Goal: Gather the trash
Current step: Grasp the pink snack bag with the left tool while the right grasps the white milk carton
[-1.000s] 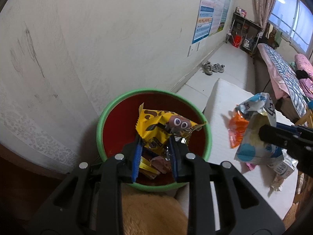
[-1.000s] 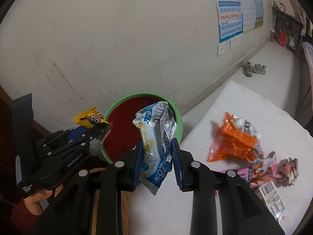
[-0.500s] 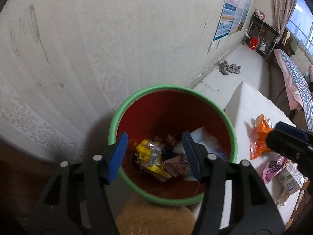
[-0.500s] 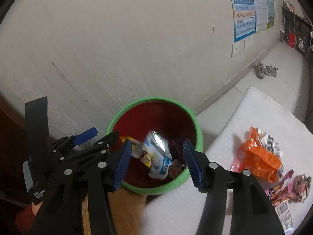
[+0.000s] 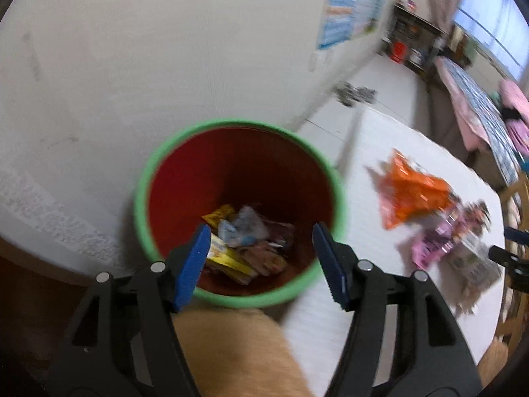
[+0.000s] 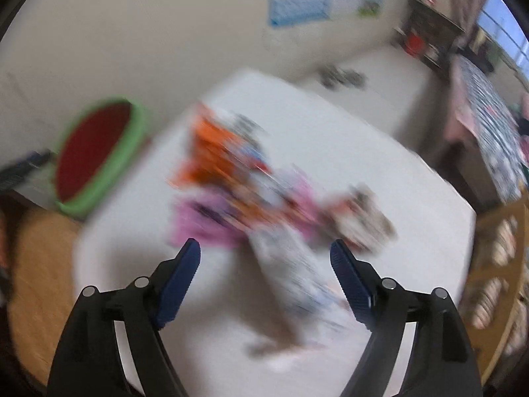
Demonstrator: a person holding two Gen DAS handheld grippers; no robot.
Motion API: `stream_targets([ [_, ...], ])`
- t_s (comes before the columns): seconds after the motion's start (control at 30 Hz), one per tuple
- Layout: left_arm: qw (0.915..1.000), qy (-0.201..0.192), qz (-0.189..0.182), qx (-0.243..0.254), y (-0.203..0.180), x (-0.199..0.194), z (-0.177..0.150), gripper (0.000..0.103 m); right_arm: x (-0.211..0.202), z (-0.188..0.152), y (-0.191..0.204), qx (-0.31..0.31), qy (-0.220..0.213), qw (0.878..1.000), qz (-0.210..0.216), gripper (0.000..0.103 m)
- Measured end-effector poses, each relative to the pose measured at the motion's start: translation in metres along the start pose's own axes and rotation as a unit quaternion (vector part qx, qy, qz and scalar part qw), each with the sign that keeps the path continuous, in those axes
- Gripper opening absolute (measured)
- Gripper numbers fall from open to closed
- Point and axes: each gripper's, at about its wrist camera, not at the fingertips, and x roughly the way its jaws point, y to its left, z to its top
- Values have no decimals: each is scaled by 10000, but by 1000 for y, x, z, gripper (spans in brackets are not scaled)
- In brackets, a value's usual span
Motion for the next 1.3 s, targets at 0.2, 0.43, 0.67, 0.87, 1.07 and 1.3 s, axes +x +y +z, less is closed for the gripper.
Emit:
stream_targets([
  [0.2,9919,68,-671,1074,-82,3,-7,71,31,-38,-16,6,467,9989,48,45],
  [0.43,9715,196,-1006,2138,-167,24,-6,75,-8,-67,-28,970,-193,9931,628,37],
  [0.67,9549,684,-1240,2611,-230,60,-6,75,-57,-120,-51,1897,-563,9770,799,37],
  [0.87,9500,1212,-1045,2683,-260,100,-15,63,-63,-158,-41,2020,-355,9731,1046,37],
  [1.07,9542,1182,-1150,2494,-254,83,-28,35,-47,-169,-26,1904,-47,9742,1212,39],
  [1.3,9575,1227,-970,2425,-213,50,-64,36,-39,-178,-16,1696,177,9772,1267,63],
])
